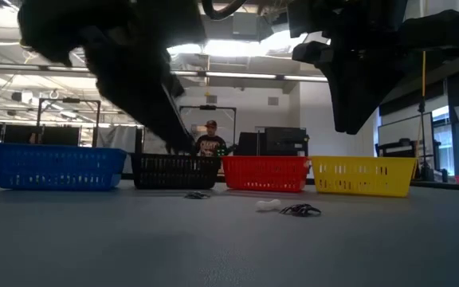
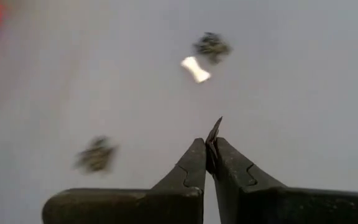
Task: Sort Halloween decoration
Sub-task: Put the black spider toy into the black bin, then put the white bone toy into the red bin
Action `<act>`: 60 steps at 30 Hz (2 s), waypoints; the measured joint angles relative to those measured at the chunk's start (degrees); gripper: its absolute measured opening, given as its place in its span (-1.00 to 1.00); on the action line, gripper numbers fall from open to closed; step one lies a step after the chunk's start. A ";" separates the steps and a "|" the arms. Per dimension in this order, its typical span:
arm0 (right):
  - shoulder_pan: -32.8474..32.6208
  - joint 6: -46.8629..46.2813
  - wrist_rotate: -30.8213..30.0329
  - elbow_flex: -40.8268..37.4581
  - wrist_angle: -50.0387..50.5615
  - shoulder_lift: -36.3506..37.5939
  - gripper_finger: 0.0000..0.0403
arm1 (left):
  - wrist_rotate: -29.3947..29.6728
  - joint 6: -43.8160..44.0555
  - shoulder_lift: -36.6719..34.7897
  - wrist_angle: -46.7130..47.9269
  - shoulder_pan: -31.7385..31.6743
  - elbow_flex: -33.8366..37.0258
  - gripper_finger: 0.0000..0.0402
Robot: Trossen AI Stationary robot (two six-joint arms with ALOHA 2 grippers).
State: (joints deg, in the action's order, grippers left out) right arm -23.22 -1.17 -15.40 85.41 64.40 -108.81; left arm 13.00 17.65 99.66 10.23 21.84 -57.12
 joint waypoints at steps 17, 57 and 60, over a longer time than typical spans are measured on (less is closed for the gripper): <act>-0.02 0.15 0.00 0.00 -0.56 0.00 -0.70 | 7.43 -6.29 -14.60 22.47 -17.32 -0.12 -1.00; 0.00 2.49 0.00 0.00 -16.82 0.00 -0.70 | 3.66 -2.86 -15.40 20.23 -21.92 0.88 -0.43; 0.00 3.13 0.00 0.00 -17.67 0.00 -0.70 | 2.57 -2.75 -16.72 20.07 -20.22 -0.63 -0.43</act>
State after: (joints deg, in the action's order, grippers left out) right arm -23.22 1.96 -15.40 85.41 46.73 -108.81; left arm 15.57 14.89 82.95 30.29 1.62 -57.75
